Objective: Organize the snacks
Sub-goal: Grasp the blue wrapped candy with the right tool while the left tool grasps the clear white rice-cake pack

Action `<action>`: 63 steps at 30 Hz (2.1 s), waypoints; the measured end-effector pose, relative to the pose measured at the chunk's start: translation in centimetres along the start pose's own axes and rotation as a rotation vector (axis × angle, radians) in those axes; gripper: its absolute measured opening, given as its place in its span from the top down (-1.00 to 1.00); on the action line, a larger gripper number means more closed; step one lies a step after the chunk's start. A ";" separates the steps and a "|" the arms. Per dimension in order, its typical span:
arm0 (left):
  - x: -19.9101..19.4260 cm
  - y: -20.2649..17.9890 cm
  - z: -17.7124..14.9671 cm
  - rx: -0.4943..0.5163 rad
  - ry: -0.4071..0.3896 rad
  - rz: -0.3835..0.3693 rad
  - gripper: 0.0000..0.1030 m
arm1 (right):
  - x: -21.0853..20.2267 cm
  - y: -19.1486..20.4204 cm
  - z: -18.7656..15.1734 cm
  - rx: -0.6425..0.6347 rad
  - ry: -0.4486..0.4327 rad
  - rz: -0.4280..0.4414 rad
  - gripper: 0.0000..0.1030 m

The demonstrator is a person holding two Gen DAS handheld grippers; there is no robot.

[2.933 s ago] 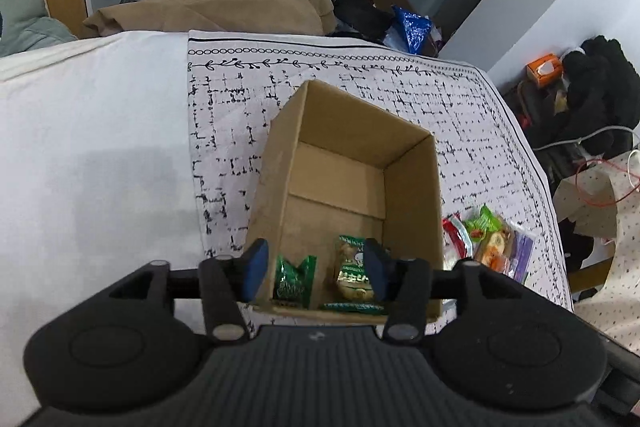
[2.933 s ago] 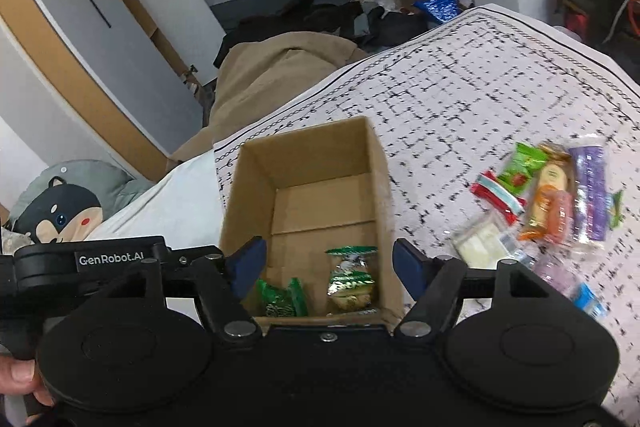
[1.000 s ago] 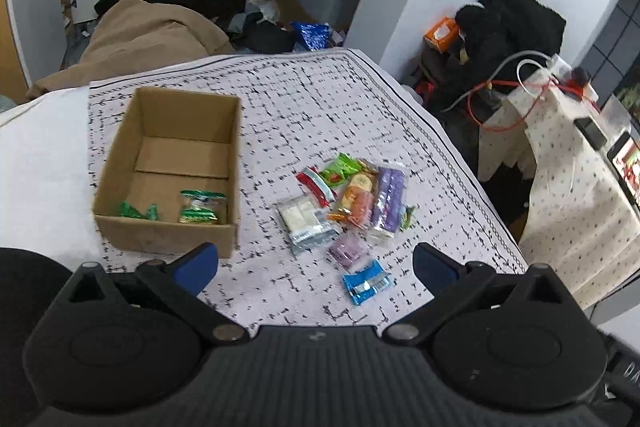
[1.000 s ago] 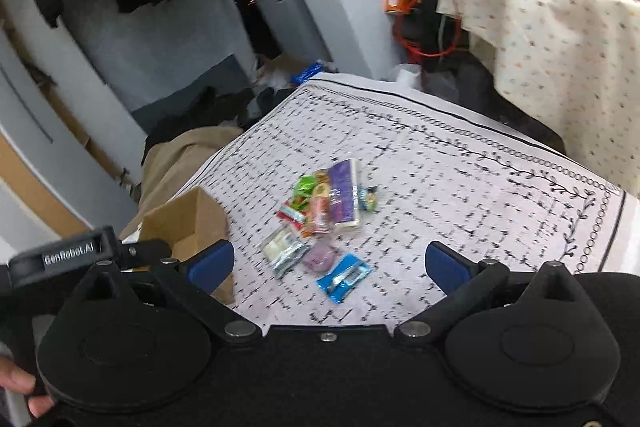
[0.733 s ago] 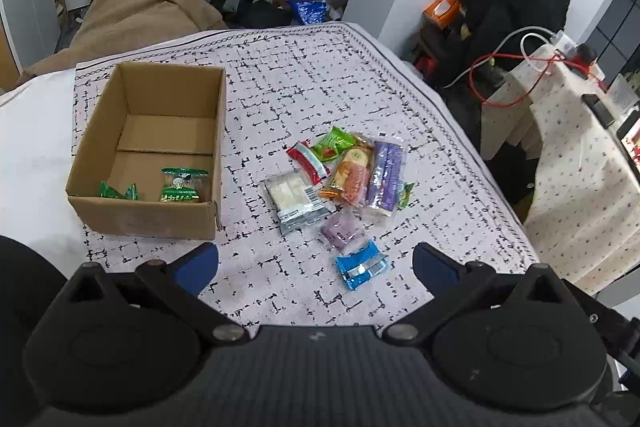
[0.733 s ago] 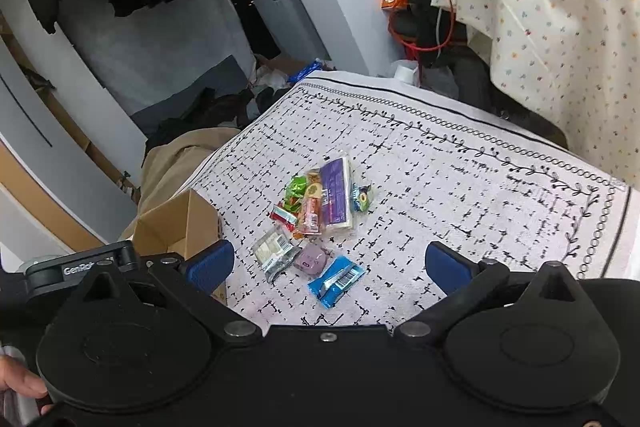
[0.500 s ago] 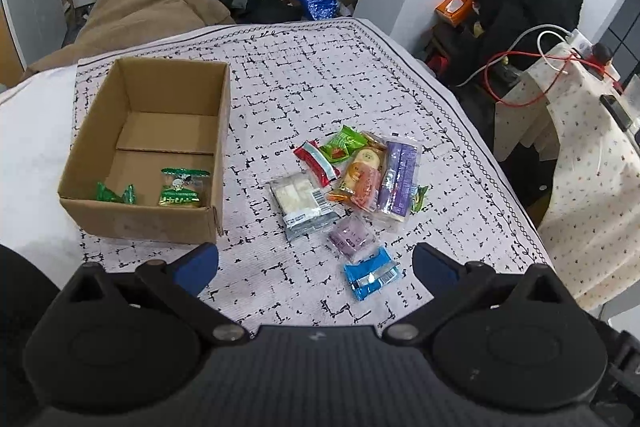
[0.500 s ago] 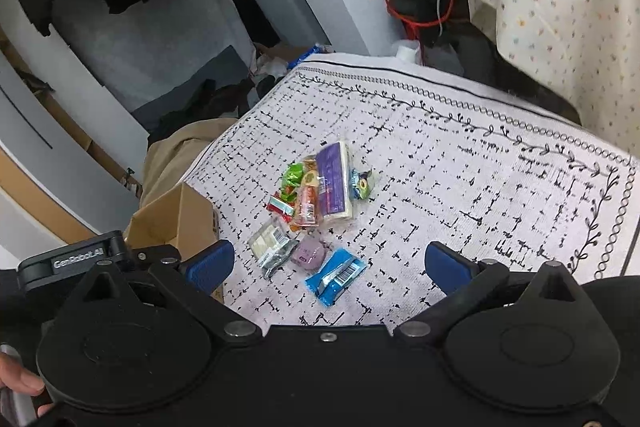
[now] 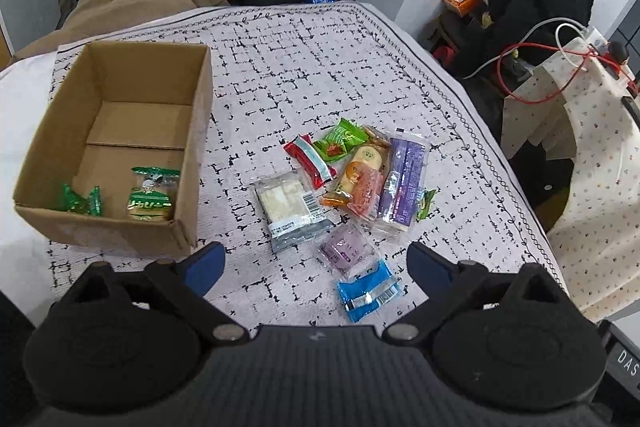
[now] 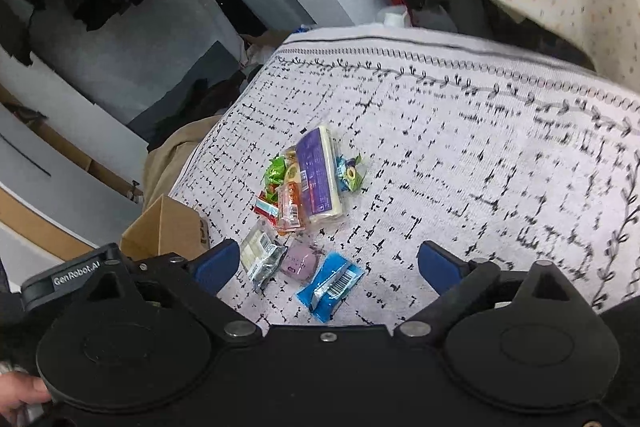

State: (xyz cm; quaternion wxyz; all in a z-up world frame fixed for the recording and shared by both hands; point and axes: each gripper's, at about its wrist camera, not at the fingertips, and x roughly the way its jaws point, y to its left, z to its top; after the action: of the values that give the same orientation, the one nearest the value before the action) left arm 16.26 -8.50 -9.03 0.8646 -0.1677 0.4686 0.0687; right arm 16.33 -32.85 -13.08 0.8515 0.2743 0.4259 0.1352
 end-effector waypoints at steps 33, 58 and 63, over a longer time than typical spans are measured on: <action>11.9 1.3 1.9 -0.135 0.134 0.118 -0.61 | 13.8 0.6 -1.1 0.025 0.321 -0.087 -0.09; 14.7 1.6 1.9 -0.218 0.162 0.116 0.05 | 11.8 -0.9 0.2 0.053 0.163 -0.131 0.49; 13.0 1.5 1.8 -0.216 0.157 0.096 0.09 | 11.2 -1.1 0.3 0.089 0.156 -0.097 0.51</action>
State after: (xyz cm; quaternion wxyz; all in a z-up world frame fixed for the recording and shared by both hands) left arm 24.37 -6.94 -19.31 0.7979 -0.2420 0.5323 0.1465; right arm 23.26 -28.63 -20.84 0.8083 0.2797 0.5091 0.0957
